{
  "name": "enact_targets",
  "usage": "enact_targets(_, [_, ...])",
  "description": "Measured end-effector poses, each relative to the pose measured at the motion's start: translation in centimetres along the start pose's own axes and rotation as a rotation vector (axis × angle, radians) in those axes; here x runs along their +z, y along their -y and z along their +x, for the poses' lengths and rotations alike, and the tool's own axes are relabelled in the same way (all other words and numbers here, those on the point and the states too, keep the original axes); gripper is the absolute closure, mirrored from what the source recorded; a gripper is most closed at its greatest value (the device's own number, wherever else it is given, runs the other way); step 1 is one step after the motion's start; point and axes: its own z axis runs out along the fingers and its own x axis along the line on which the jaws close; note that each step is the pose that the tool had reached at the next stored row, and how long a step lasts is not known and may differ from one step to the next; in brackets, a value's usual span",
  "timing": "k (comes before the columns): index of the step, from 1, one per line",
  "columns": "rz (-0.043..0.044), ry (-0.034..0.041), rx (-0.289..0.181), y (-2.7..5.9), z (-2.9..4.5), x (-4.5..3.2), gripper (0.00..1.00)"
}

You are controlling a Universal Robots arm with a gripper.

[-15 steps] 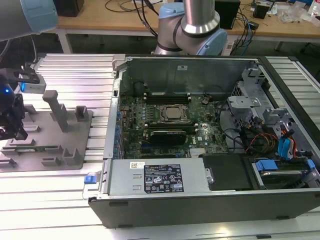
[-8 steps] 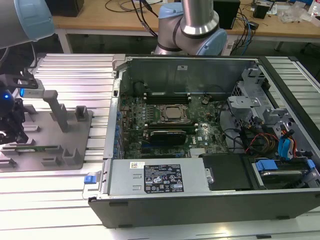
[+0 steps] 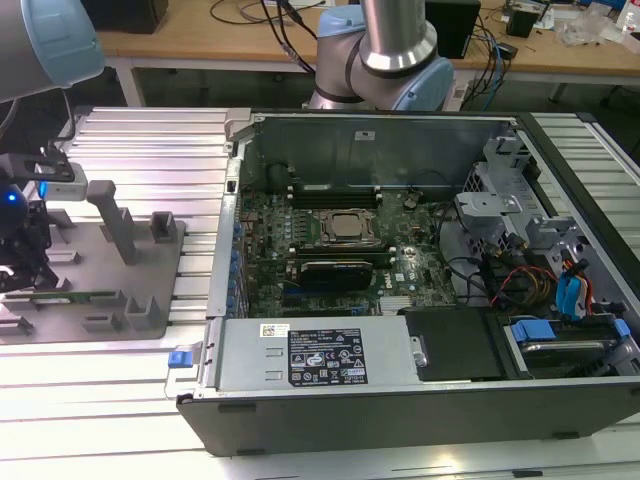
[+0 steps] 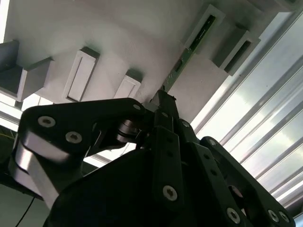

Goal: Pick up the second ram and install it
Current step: 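Pick up the second ram and move it above second insertion slot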

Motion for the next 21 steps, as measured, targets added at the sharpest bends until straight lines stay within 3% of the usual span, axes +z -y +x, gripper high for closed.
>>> enact_targets(2, [0.0, 0.0, 0.0, 0.0, 0.0, 0.0, 0.91])
enact_targets(4, [0.0, 0.0, 0.0, 0.0, 0.0, 0.0, 0.78])
enact_targets(14, [0.0033, -0.0003, 0.0, -0.66, 0.03, 0.97, 0.78])
enact_targets(16, [0.0038, -0.001, 0.0, -0.94, 0.05, 1.5, 0.78])
enact_targets(21, [0.0037, -0.0041, 0.0, -0.96, 0.24, 1.56, 0.78])
